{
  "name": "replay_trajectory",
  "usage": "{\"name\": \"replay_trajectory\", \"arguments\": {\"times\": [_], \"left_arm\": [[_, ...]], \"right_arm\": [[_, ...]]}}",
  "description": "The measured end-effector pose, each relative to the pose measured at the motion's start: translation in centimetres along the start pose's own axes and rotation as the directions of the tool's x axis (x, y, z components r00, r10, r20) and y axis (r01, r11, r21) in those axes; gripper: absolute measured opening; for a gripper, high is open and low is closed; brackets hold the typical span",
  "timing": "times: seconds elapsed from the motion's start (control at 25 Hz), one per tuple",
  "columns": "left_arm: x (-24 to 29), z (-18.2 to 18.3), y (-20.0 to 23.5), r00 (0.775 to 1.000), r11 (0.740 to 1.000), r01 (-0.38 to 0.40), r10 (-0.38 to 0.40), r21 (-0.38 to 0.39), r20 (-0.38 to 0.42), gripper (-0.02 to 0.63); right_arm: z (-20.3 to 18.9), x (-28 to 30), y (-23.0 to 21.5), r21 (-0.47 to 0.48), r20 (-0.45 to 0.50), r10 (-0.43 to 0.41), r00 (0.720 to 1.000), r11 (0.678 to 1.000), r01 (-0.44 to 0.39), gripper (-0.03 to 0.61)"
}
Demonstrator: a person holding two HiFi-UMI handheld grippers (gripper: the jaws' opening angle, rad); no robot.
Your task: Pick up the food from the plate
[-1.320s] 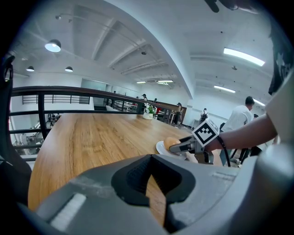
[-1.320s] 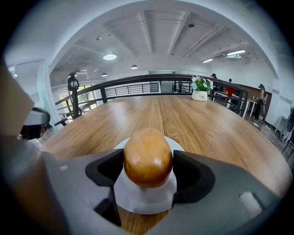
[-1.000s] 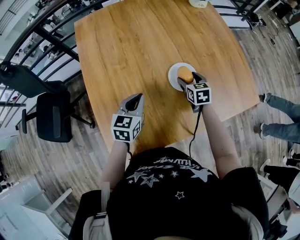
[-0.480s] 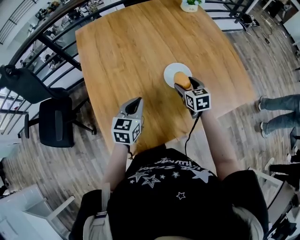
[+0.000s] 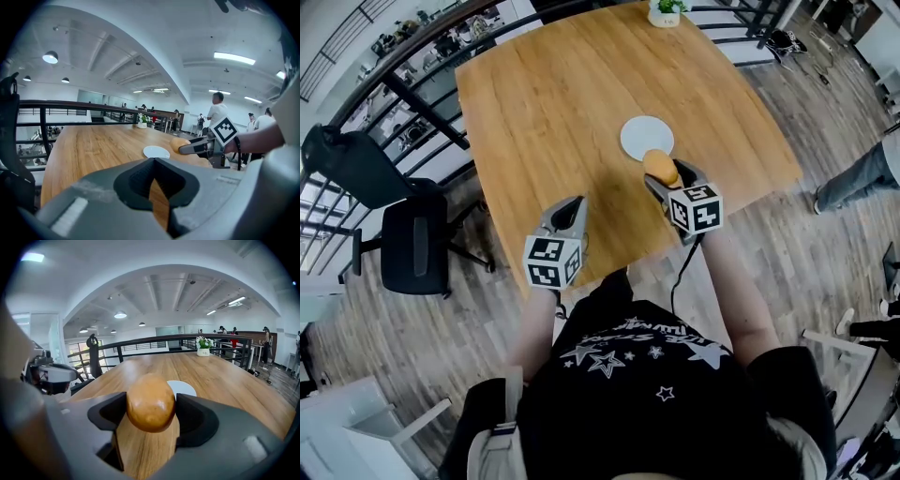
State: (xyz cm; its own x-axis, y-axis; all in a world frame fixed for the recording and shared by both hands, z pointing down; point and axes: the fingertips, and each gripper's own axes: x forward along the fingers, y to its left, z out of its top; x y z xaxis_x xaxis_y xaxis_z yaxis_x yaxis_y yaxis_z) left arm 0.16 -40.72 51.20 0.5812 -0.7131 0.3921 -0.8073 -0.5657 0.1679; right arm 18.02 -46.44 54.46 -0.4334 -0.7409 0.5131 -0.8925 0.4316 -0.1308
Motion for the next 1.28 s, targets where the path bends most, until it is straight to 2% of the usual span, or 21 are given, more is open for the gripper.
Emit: {"name": "replay_trajectory", "arguments": {"times": [0.4,0.76,1.08,1.28], "left_arm": [[-8.1,-4.4,-6.3,1.000,1.000,0.014,-0.014,0.015,-0.012,0.002],[-14.7,-7.7,-10.9,1.000,1.000,0.012,-0.012,0.015,-0.017,0.002],[-18.9,-9.6,-14.5,1.000,0.999,0.018,-0.018,0.041,-0.004,0.002],[-21.5,-10.6,-15.0,1.000,0.999,-0.006,0.006,0.054,-0.011,0.002]], "right_arm": [[-3.8,-9.6,5.9,0.007,0.056,0.024,0.998,1.000,-0.025,0.331],[-7.2,-17.4,9.1,0.014,0.086,0.012,0.996,1.000,-0.013,0.331],[-9.8,-21.6,12.0,0.032,0.133,0.025,0.991,0.999,-0.030,0.331],[-10.6,-23.0,13.6,0.058,0.144,0.031,0.989,0.998,-0.040,0.331]]}}
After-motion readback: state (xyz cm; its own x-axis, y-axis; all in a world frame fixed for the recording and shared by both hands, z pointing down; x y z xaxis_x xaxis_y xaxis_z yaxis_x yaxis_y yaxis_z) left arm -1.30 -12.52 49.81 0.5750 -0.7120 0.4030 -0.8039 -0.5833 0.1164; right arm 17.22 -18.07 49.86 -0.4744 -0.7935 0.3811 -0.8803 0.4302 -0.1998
